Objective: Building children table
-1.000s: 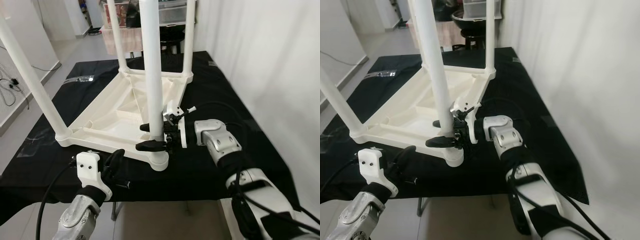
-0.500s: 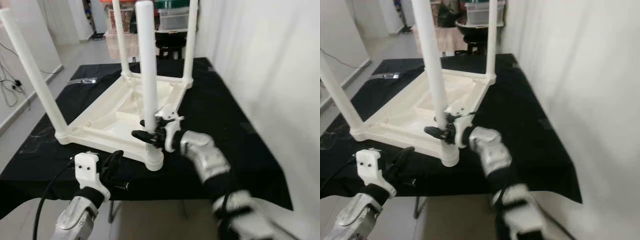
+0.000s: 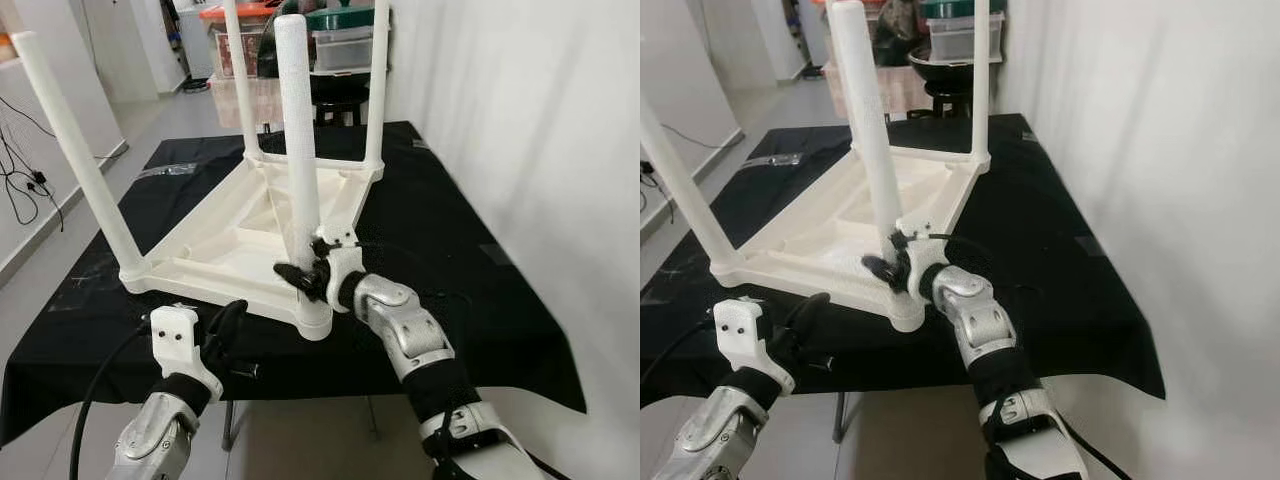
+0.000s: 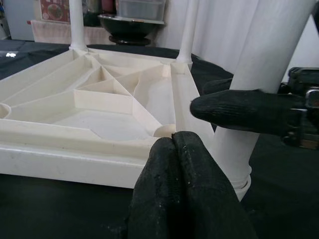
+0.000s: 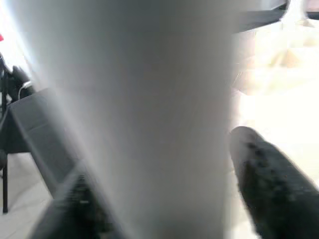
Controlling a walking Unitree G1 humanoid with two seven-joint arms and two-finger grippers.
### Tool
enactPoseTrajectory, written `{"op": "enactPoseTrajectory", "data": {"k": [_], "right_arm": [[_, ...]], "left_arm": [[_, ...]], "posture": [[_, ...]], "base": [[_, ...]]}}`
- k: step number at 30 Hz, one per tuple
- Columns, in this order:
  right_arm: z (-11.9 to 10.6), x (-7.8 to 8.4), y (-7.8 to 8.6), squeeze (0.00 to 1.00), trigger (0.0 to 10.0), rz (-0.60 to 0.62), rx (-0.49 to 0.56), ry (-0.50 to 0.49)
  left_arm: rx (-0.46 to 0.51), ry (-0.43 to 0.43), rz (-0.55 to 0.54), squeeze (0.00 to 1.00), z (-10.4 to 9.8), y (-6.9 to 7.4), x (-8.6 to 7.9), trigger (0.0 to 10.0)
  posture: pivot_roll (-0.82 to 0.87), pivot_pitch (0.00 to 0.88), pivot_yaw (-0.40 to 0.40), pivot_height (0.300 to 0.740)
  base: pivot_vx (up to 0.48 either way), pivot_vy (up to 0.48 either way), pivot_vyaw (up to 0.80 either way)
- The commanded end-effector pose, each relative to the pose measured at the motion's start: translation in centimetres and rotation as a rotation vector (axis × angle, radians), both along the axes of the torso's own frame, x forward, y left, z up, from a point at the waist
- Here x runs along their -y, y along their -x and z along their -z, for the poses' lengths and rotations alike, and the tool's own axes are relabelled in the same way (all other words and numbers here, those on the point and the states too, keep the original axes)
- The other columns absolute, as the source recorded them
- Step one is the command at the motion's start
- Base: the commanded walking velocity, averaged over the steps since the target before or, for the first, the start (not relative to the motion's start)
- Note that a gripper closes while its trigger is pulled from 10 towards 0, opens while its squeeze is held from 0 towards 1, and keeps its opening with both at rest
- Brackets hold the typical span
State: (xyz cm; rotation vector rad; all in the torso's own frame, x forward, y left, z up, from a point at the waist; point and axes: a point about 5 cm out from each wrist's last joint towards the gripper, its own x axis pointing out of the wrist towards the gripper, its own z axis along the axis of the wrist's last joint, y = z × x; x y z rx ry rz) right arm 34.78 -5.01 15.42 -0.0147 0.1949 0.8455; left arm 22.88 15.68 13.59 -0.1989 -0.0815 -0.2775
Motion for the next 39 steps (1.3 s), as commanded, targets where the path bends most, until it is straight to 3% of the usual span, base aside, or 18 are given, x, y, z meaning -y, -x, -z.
{"op": "enactPoseTrajectory", "data": {"k": [1,2,4,5,6,7,12,13,14,15,16,29,30,31,32,33,36,39], "right_arm": [[-1.3,-0.6,0.2,1.0,10.0,-0.108,0.04,-0.044],[-1.3,-0.6,0.2,1.0,10.0,-0.108,0.04,-0.044],[-2.8,-0.4,0.6,0.98,10.0,-0.427,0.099,-0.054],[-2.8,-0.4,0.6,0.98,10.0,-0.427,0.099,-0.054],[-3.2,0.0,0.6,0.56,10.0,-0.538,0.112,-0.038],[-3.3,0.3,0.4,0.0,10.0,-0.654,0.11,0.004],[-3.3,0.3,0.2,0.0,10.0,-0.716,0.089,0.035],[-3.1,0.2,0.0,0.0,7.1,-0.719,0.066,0.042],[-3.1,0.2,0.0,0.0,7.1,-0.719,0.066,0.042],[-3.0,0.2,-0.2,0.0,0.5,-0.718,0.042,0.043],[-2.9,0.2,-0.4,0.0,0.0,-0.718,0.018,0.041],[-0.9,1.5,-0.6,0.0,0.0,-0.576,0.007,0.068],[0.4,1.4,-1.1,0.0,0.0,-0.341,-0.026,0.092],[1.4,1.8,-1.8,0.0,0.0,0.024,-0.044,0.096],[1.4,1.8,-1.8,0.0,0.0,0.024,-0.044,0.096],[2.5,2.4,-1.1,0.0,0.0,0.273,-0.094,0.089],[3.4,2.2,0.2,0.0,0.0,0.312,-0.131,0.074],[2.5,2.0,0.0,0.0,0.0,0.185,-0.092,0.077]], "left_arm": [[-0.004,-0.012,-0.004,0.0,0.1,-0.1,-0.2,10.0],[-0.004,-0.012,-0.004,0.0,0.1,-0.1,-0.2,10.0],[-0.005,-0.011,0.0,0.0,0.2,-0.2,-0.1,10.0],[-0.005,-0.011,0.0,0.0,0.2,-0.2,-0.1,10.0],[-0.005,-0.01,0.0,0.0,0.2,-0.2,0.0,10.0],[-0.003,-0.01,-0.003,0.0,0.2,-0.2,0.0,10.0],[-0.002,-0.009,-0.007,0.0,0.2,-0.2,0.0,10.0],[-0.002,-0.009,-0.008,0.0,0.2,-0.2,0.0,10.0],[-0.002,-0.009,-0.008,0.0,0.2,-0.2,0.0,10.0],[-0.002,-0.009,-0.009,0.0,0.2,-0.2,0.0,10.0],[-0.002,-0.009,-0.009,0.0,0.2,-0.2,0.0,10.0],[-0.002,-0.006,-0.005,0.0,0.1,0.1,0.1,10.0],[-0.002,-0.006,-0.004,0.0,0.1,0.2,0.1,10.0],[-0.003,-0.007,-0.004,0.0,0.1,0.2,0.1,10.0],[-0.003,-0.007,-0.004,0.0,0.1,0.2,0.1,10.0],[-0.001,-0.008,-0.004,0.0,0.0,0.2,0.0,10.0],[-0.001,-0.008,-0.006,0.0,0.0,0.2,-0.1,10.0],[-0.009,-0.007,0.002,0.0,0.1,0.1,-0.1,10.0]], "posture": [[-0.05,0.022,0.025,0.74],[-0.05,0.022,0.025,0.74],[-0.04,0.01,0.019,0.74],[-0.04,0.01,0.019,0.74],[-0.03,0.01,0.013,0.74],[-0.03,0.009,0.011,0.74],[-0.02,0.006,0.009,0.74],[-0.02,0.006,0.009,0.74],[-0.02,0.006,0.009,0.74],[-0.02,0.007,0.009,0.74],[-0.02,0.007,0.009,0.74],[-0.03,0.033,0.015,0.74],[-0.03,0.031,-0.004,0.74],[-0.03,0.03,-0.006,0.74],[-0.03,0.03,-0.006,0.74],[-0.03,0.058,0.006,0.74],[-0.05,0.058,0.038,0.74],[-0.05,0.041,0.02,0.74]], "base": [[0.0,0.0,0.0],[0.0,0.0,0.0],[0.0,0.0,0.0],[0.0,0.0,0.0],[0.0,0.0,0.0],[0.0,0.0,0.0],[0.0,0.0,0.0],[0.0,0.0,0.0],[0.0,0.0,0.0],[0.0,0.0,0.0],[0.0,0.0,0.0],[0.0,0.0,0.0],[0.0,0.0,0.0],[0.0,0.0,0.0],[0.0,0.0,0.0],[0.0,0.0,0.0],[0.0,0.0,0.0],[0.0,0.0,0.0]]}}
